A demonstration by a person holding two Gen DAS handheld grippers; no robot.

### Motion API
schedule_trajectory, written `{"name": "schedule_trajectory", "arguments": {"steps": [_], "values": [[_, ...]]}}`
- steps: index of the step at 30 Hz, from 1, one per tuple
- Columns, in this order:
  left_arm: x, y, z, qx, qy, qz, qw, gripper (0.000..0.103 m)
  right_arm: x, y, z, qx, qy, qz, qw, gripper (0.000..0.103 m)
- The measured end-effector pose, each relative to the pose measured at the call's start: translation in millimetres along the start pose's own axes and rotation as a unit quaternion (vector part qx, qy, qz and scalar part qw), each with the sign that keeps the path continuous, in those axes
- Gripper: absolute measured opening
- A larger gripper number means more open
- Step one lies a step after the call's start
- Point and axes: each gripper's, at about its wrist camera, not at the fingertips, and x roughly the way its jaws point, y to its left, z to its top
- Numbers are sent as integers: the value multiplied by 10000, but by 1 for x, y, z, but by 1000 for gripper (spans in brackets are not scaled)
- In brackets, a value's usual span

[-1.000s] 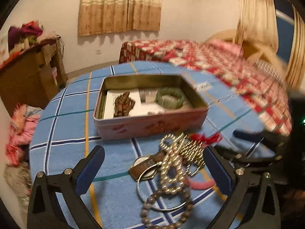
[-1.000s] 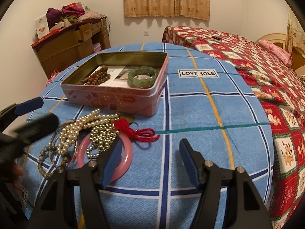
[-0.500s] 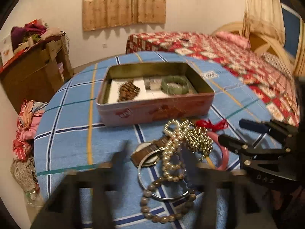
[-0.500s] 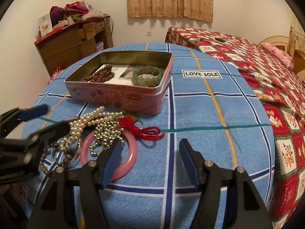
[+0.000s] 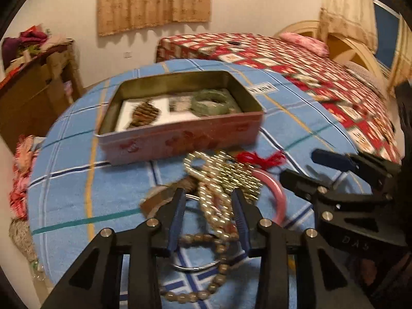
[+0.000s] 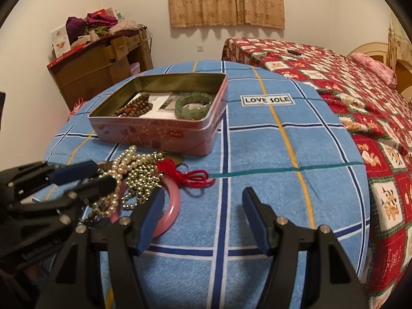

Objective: Organize jewelry

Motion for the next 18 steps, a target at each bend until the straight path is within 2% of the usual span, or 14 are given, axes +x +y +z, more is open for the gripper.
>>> {"name": "schedule_trajectory", "arguments": {"steps": [2, 3, 5, 6, 7, 18], "values": [[4, -5, -2, 148, 28, 132, 9998, 38, -1, 0, -1, 3, -7, 5, 10000, 66], [5, -5, -2, 172, 41, 84, 9998, 37, -2, -1, -1, 6, -14, 13, 10000, 66], [5, -8, -1, 309, 79, 16, 9995, 20, -4, -2, -1, 17, -37, 21, 10000, 66], [4, -7, -1, 326, 53, -15, 9995, 15, -4, -2, -1, 40, -45, 23, 10000, 66], [3, -7, 0, 326, 21, -16, 9995, 6, -4, -4, -1, 56, -45, 35, 10000, 66], [-39, 6, 16, 240, -544, -219, 9980, 6, 4, -5, 8, -48, 87, 0, 10000, 66]]}}
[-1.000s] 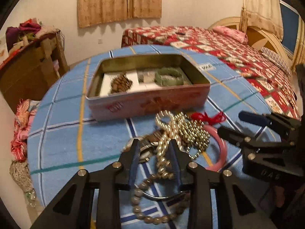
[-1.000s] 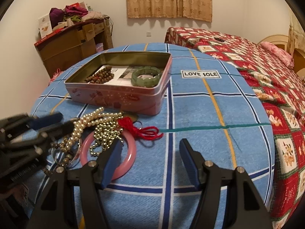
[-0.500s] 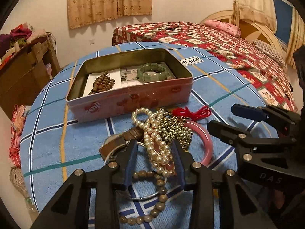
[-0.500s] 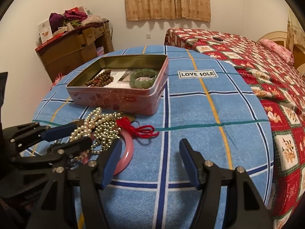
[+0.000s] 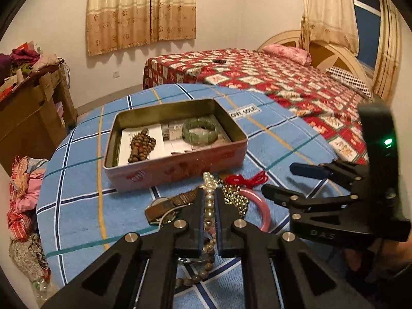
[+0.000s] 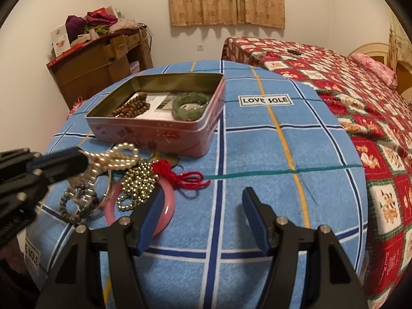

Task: Organize jewelry
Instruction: 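Lift the pearl necklace with the left tool while the right tool grasps the red cord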

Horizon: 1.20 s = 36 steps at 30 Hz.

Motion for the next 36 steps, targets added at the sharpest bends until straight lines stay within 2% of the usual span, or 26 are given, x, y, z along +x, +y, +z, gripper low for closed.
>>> {"name": "schedule_trajectory", "arguments": {"steps": [7, 10, 12, 13, 14, 15, 16, 24, 28, 30, 31, 32, 33, 36], "values": [[-23, 13, 11, -43, -305, 92, 9995, 6, 9, 10, 14, -161, 26, 139, 9998, 63], [-25, 17, 14, -60, -348, 108, 9993, 6, 16, 17, 19, -221, 52, 244, 9994, 58], [-24, 20, 13, -84, -349, 97, 9993, 6, 25, 21, 21, -273, 148, 296, 9991, 50], [-24, 21, 13, -101, -343, 86, 9993, 6, 28, 21, 21, -278, 184, 313, 9990, 38], [-24, 22, 13, -131, -344, 57, 9993, 6, 31, 21, 21, -249, 262, 387, 9986, 10], [-24, 23, 13, -148, -358, 41, 9992, 6, 31, 20, 21, -207, 288, 452, 9983, 4], [-25, 25, 14, -153, -376, 43, 9992, 6, 28, 20, 20, -195, 238, 495, 9983, 6], [-39, 36, 27, -216, -614, -2, 9979, 6, -7, 17, 32, -210, -132, 583, 9980, 3], [-41, 40, 28, -261, -664, 13, 9975, 6, 1, 21, 34, -472, 52, 448, 9979, 4], [-37, 40, 25, -274, -630, 7, 9976, 6, 9, 20, 33, -434, 121, 359, 9983, 25], [-36, 40, 24, -286, -608, -5, 9977, 6, 14, 19, 32, -375, 201, 401, 9983, 56], [-33, 39, 22, -290, -578, -13, 9979, 6, 16, 18, 31, -314, 173, 480, 9982, 62], [-30, 39, 20, -283, -536, -10, 9982, 6, 17, 19, 31, -327, 149, 510, 9981, 62], [-23, 39, 17, -295, -456, -41, 9985, 6, 29, 23, 29, -388, 309, 558, 9972, 53]]}}
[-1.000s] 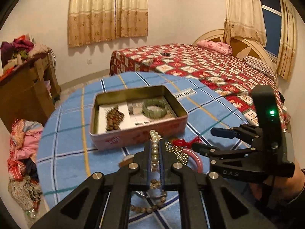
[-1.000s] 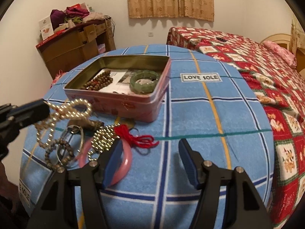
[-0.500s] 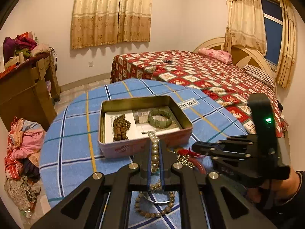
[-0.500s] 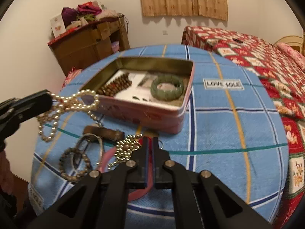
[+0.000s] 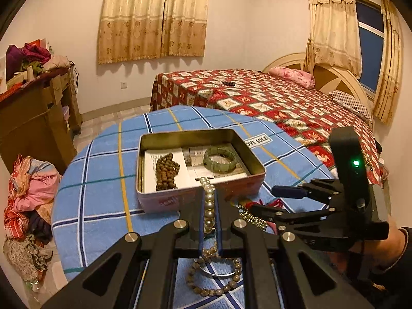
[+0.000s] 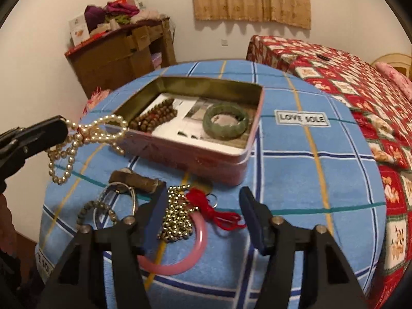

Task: Organize jewelry
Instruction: 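Lift the pearl necklace with the left tool while the right tool grasps the red cord, then lower the pearl necklace into the tin with the left tool while the right tool drops the red cord in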

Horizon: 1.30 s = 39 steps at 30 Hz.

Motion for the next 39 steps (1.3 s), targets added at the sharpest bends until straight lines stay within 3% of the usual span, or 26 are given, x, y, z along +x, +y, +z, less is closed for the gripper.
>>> {"name": "schedule_trajectory", "arguments": {"steps": [1, 4, 11, 19, 30, 39], "values": [[1, 0, 0, -5, 13, -7, 10000, 6, 3, 0, 0, 3, 37, 10, 10000, 48], [2, 0, -3, -4, 21, -30, 10000, 6, 8, -4, -3, 76, 97, 41, 9999, 5], [-4, 0, 4, 9, -116, -22, 9999, 6, -32, -5, 1, 123, -301, 212, 9992, 3], [-12, 2, 26, 81, -321, -93, 9994, 6, -62, 9, 29, -130, -665, 298, 9973, 3], [29, 27, 68, 93, -439, 169, 9988, 6, -33, 1, 81, -153, -878, 185, 9958, 3], [73, 38, 71, -24, -131, 266, 9996, 7, 12, -10, 87, -12, -518, 157, 9985, 3]]}}
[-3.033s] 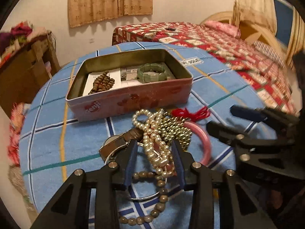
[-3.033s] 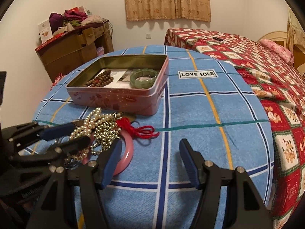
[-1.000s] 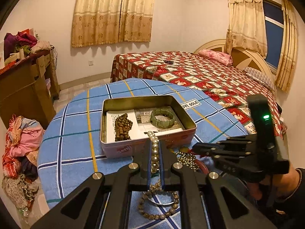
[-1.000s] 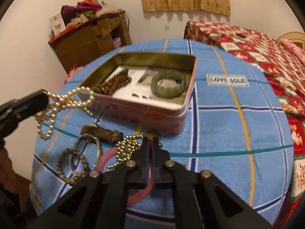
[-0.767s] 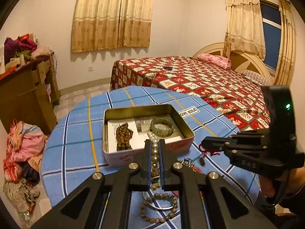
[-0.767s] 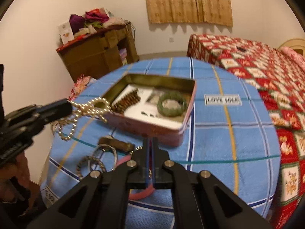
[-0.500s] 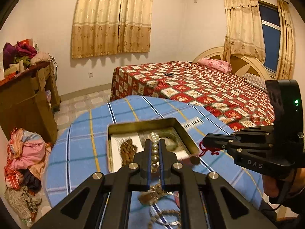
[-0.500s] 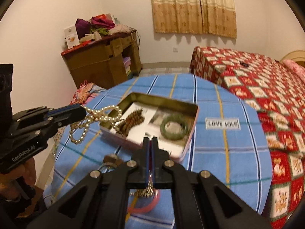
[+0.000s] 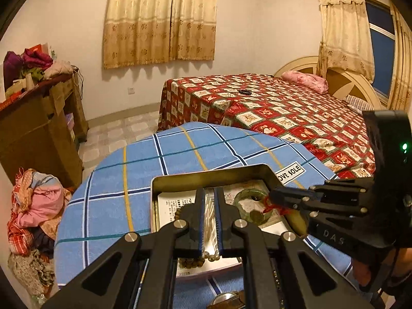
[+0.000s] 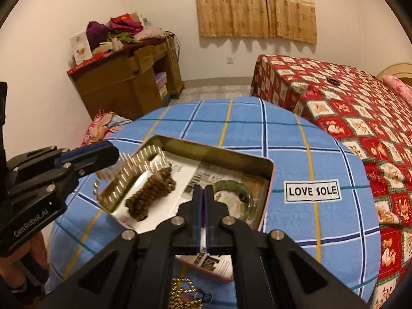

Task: Organize jewelry
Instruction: 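Lower the pearl necklace into the tin with the left tool while the right tool drops the red cord in, then withdraw both open tools from the tin toward the remaining jewelry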

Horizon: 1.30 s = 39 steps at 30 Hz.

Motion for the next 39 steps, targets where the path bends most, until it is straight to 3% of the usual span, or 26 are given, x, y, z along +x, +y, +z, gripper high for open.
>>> {"name": "schedule_trajectory", "arguments": {"steps": [3, 4, 6, 7, 8, 12, 21, 26, 39], "values": [[5, -1, -2, 10, 10, 39, 10000, 8, 4, -3, -3, 25, 8, -75, 10000, 4], [7, 0, -2, 17, 14, 116, 9999, 12, 6, -5, -3, 71, 38, -79, 9999, 4], [14, -2, -2, 163, 205, 215, 9994, 48, 6, -6, -3, 110, 38, -103, 9999, 9], [16, -4, -2, 233, 256, 286, 9990, 79, 5, -6, -4, 107, 18, -128, 9999, 9], [16, -5, -2, 274, 234, 209, 9991, 83, 4, -6, -5, 115, 15, -129, 9998, 10], [14, -3, -5, 54, 154, -183, 9997, 87, 2, -4, -8, 109, -4, -91, 9999, 12], [8, -6, -2, 47, 45, 2, 10000, 94, -5, 0, -14, 73, -19, -92, 9999, 15], [1, -2, -3, -48, 1, -47, 10000, 96, -7, 1, -16, 77, -18, -106, 9999, 30], [-19, 7, -23, -153, -33, 81, 9998, 97, -16, -3, -30, 162, -3, -109, 9998, 30]]}}
